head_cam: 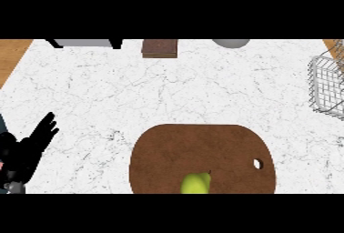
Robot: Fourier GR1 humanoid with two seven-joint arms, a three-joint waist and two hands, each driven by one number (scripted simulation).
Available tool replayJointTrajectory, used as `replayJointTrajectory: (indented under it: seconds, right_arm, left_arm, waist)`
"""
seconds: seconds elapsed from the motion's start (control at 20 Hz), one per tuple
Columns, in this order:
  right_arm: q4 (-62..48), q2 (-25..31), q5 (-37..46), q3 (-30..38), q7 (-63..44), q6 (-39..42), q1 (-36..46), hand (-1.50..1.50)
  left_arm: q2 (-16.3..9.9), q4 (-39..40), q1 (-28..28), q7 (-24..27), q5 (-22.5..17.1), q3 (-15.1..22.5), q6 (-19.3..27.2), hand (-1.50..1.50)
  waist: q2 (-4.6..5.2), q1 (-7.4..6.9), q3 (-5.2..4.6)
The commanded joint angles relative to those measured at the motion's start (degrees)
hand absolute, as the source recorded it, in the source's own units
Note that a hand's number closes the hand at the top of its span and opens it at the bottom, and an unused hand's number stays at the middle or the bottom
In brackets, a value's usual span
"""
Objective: Pick the squash from the cutting board and place it in the tiered basket
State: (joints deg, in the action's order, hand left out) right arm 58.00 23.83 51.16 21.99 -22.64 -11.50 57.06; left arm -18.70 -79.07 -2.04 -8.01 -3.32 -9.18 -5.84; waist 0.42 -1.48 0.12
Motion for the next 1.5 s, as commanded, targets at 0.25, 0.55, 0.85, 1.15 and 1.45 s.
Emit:
replayJointTrajectory:
  seconds: [0.25, 0.55, 0.85, 1.15, 1.45]
  right_arm:
    - [-15.64, 13.69, 14.04, -9.19, 7.4, 1.41, 2.01, 1.5]
    - [-24.17, 17.41, 19.66, -13.4, 13.46, 0.69, 6.05, 1.5]
    - [-31.96, 21.86, 20.8, -13.31, 21.15, 2.07, 12.04, 1.5]
    - [-40.25, 24.51, 24.72, -15.1, 24.93, 2.13, 15.06, 1.5]
    - [-46.58, 23.92, 23.94, -13.37, 18.48, 11.13, 15.5, 1.5]
  left_arm:
    - [0.4, -0.04, -0.17, 0.61, -0.03, -0.36, -0.27, 0.0]
    - [1.58, 0.43, 1.04, 0.45, 1.71, 0.91, 0.93, 0.0]
    - [1.27, -4.36, 0.12, -4.25, 0.5, 0.68, 0.37, 0.0]
    - [1.51, -1.9, 3.05, -4.23, 1.08, 0.87, 0.35, 0.0]
    - [-1.09, -0.24, 0.6, -0.72, -0.17, -1.27, -2.94, 0.0]
  waist:
    - [0.41, -0.62, -0.4]
    - [0.47, -1.08, -0.13]
    - [0.13, -0.97, -0.06]
    - [0.73, -1.7, -0.04]
    - [0.64, -1.58, -0.1]
